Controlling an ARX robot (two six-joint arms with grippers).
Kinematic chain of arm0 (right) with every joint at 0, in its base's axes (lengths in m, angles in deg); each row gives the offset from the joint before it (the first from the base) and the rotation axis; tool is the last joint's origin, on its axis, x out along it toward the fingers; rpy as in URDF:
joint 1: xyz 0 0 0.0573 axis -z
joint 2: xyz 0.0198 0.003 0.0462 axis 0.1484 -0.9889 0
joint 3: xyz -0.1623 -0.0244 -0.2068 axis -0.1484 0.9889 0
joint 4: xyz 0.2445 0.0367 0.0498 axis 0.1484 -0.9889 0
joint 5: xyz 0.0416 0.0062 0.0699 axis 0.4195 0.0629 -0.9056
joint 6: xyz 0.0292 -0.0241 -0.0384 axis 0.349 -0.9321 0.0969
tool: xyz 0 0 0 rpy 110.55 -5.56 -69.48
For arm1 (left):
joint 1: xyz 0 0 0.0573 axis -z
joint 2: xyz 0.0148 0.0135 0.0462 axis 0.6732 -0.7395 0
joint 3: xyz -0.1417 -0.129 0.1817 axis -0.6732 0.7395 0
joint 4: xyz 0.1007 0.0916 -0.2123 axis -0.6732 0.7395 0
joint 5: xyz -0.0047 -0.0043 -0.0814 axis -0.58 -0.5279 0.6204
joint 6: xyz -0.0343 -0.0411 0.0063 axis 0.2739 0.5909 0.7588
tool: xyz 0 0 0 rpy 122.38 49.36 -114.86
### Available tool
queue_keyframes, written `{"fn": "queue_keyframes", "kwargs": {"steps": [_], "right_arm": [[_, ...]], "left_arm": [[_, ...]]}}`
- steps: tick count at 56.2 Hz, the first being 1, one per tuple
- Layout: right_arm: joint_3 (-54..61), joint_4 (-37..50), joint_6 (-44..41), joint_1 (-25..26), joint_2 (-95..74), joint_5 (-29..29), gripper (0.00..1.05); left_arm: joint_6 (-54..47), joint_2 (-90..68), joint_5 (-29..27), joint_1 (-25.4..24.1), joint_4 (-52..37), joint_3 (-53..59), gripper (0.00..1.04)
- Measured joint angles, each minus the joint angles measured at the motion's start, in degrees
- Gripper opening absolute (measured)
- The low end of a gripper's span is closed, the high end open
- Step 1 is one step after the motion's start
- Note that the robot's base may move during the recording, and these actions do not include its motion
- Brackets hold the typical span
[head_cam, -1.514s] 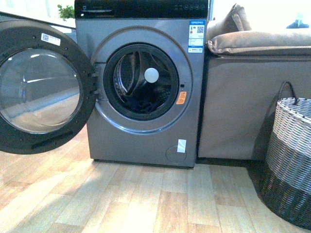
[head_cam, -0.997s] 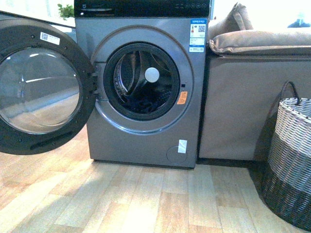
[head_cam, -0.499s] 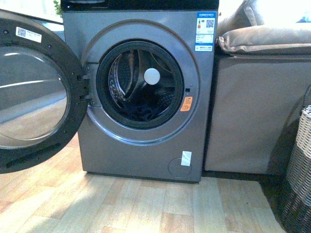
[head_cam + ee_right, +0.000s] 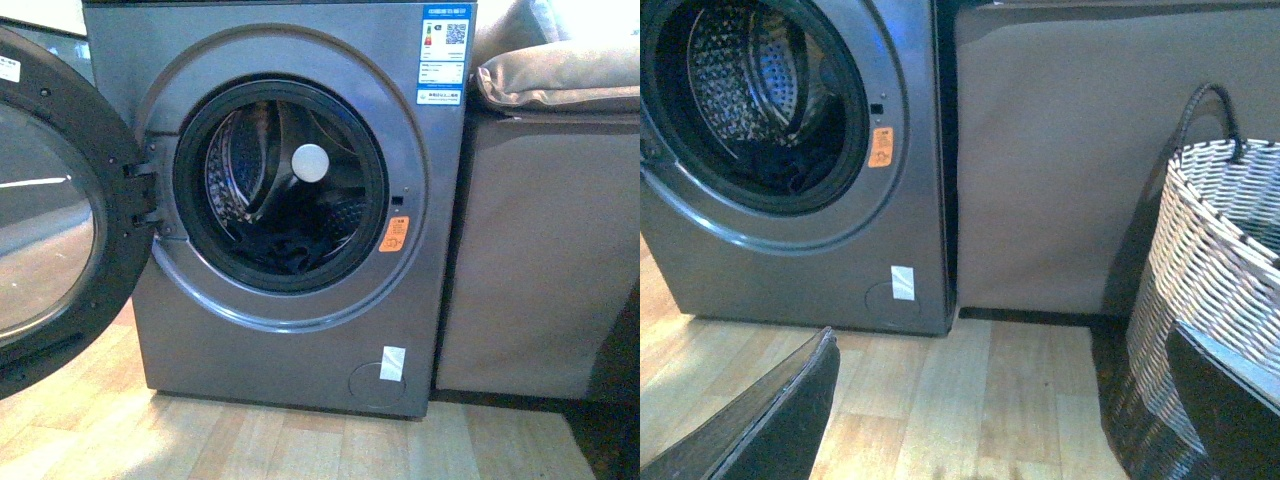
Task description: Collect clothes from washing machine
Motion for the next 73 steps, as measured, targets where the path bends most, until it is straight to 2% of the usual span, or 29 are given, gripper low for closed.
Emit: {"fn": "queue_keyframes", "kwargs": {"steps": [73], "right_arm": [[0.0, 0.02, 0.0, 0.0, 0.0, 0.09, 0.97]], "left_arm": [[0.02, -0.09, 0.02, -0.02, 0.04, -0.02, 0.98]]}}
